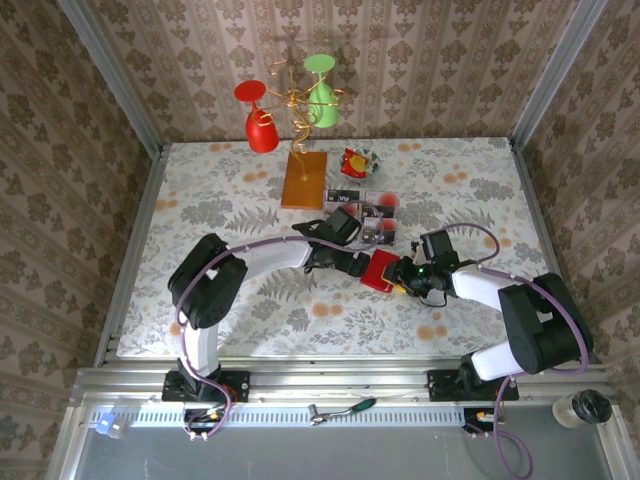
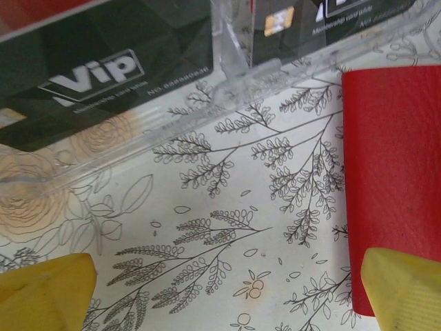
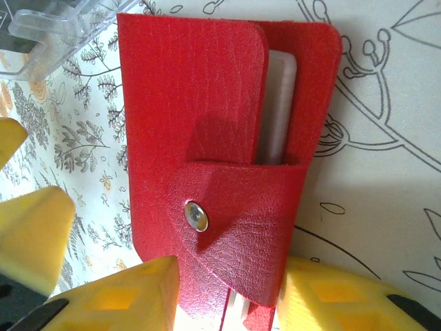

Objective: Put the credit cards into the card holder
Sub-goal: Pick up the card holder from the center of the table.

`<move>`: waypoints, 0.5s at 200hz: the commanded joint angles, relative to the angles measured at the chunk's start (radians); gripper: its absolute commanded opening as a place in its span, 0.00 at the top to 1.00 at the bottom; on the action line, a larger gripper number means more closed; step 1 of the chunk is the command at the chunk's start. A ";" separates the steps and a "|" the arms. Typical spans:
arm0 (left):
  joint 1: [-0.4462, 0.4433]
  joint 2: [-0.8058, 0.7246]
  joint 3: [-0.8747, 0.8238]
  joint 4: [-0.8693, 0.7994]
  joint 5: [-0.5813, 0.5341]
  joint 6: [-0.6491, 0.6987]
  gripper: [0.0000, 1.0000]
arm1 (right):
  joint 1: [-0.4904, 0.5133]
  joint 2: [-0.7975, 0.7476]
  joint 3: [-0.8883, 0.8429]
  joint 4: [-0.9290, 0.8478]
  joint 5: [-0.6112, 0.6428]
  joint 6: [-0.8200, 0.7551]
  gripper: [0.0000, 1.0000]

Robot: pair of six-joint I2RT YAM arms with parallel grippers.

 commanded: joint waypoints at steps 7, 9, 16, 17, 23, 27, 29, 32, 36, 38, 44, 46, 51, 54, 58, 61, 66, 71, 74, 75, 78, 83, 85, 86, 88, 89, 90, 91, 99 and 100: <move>-0.024 0.033 0.046 -0.066 -0.030 0.032 0.00 | 0.005 0.025 0.026 0.037 0.003 0.016 0.59; -0.024 0.035 0.047 -0.067 -0.030 0.033 0.00 | 0.004 0.026 0.026 0.038 0.002 0.018 0.59; -0.028 0.042 0.054 -0.069 -0.030 0.033 0.00 | 0.004 0.030 0.025 0.045 0.000 0.019 0.59; -0.029 0.043 0.055 -0.069 -0.030 0.034 0.00 | 0.005 0.031 0.025 0.046 0.000 0.020 0.59; -0.030 0.050 0.062 -0.076 -0.031 0.033 0.00 | 0.005 0.034 0.027 0.051 -0.001 0.022 0.59; -0.032 0.054 0.065 -0.078 -0.030 0.032 0.00 | 0.005 0.036 0.026 0.056 -0.002 0.024 0.60; -0.032 0.056 0.067 -0.079 -0.029 0.032 0.00 | 0.005 0.037 0.025 0.058 -0.003 0.024 0.60; -0.034 0.059 0.067 -0.081 -0.029 0.032 0.00 | 0.004 0.040 0.024 0.061 -0.004 0.027 0.60; -0.035 0.064 0.070 -0.082 -0.028 0.032 0.00 | 0.006 0.042 0.024 0.067 -0.005 0.029 0.60; -0.035 0.065 0.070 -0.082 -0.027 0.033 0.00 | 0.006 0.043 0.024 0.070 -0.007 0.032 0.60; -0.038 0.071 0.071 -0.083 -0.026 0.032 0.00 | 0.004 0.045 0.023 0.079 -0.010 0.036 0.60; -0.038 0.073 0.072 -0.083 -0.025 0.032 0.00 | 0.004 0.046 0.022 0.082 -0.010 0.038 0.60; -0.041 0.076 0.072 -0.085 -0.023 0.032 0.00 | 0.005 0.047 0.022 0.090 -0.012 0.042 0.60; -0.042 0.078 0.072 -0.085 -0.023 0.032 0.00 | 0.005 0.047 0.020 0.095 -0.013 0.045 0.60; -0.042 0.079 0.072 -0.084 -0.022 0.032 0.00 | 0.004 0.048 0.020 0.102 -0.016 0.047 0.60; -0.042 0.080 0.071 -0.083 -0.022 0.033 0.00 | 0.006 0.049 0.018 0.108 -0.017 0.051 0.61; -0.044 0.083 0.068 -0.080 -0.020 0.033 0.00 | 0.006 0.051 0.018 0.116 -0.021 0.056 0.61; -0.046 0.085 0.068 -0.078 -0.020 0.033 0.00 | 0.006 0.052 0.018 0.123 -0.025 0.059 0.61; -0.047 0.086 0.066 -0.077 -0.020 0.034 0.00 | 0.005 0.053 0.018 0.127 -0.026 0.062 0.61; -0.048 0.086 0.066 -0.077 -0.019 0.034 0.00 | 0.005 0.053 0.018 0.128 -0.026 0.063 0.61; -0.048 0.087 0.065 -0.076 -0.021 0.034 0.00 | 0.006 0.054 0.018 0.130 -0.028 0.064 0.61; -0.049 0.090 0.063 -0.075 -0.021 0.034 0.00 | 0.005 0.057 0.019 0.137 -0.030 0.067 0.61; -0.049 0.090 0.063 -0.075 -0.020 0.033 0.00 | 0.005 0.058 0.019 0.140 -0.033 0.069 0.61; -0.049 0.091 0.062 -0.074 -0.020 0.034 0.00 | 0.005 0.058 0.020 0.142 -0.034 0.069 0.61; -0.050 0.092 0.062 -0.074 -0.020 0.034 0.00 | 0.005 0.058 0.021 0.143 -0.035 0.071 0.61; -0.051 0.092 0.061 -0.074 -0.020 0.034 0.00 | 0.006 0.058 0.021 0.145 -0.036 0.071 0.61; -0.051 0.093 0.061 -0.073 -0.020 0.034 0.00 | 0.005 0.059 0.021 0.147 -0.037 0.072 0.62; -0.051 0.093 0.061 -0.073 -0.019 0.033 0.00 | 0.005 0.059 0.021 0.148 -0.037 0.072 0.62; -0.052 0.094 0.059 -0.073 -0.020 0.032 0.00 | 0.006 0.063 0.022 0.156 -0.042 0.077 0.62; -0.052 0.095 0.059 -0.072 -0.020 0.032 0.00 | 0.006 0.063 0.022 0.156 -0.043 0.077 0.62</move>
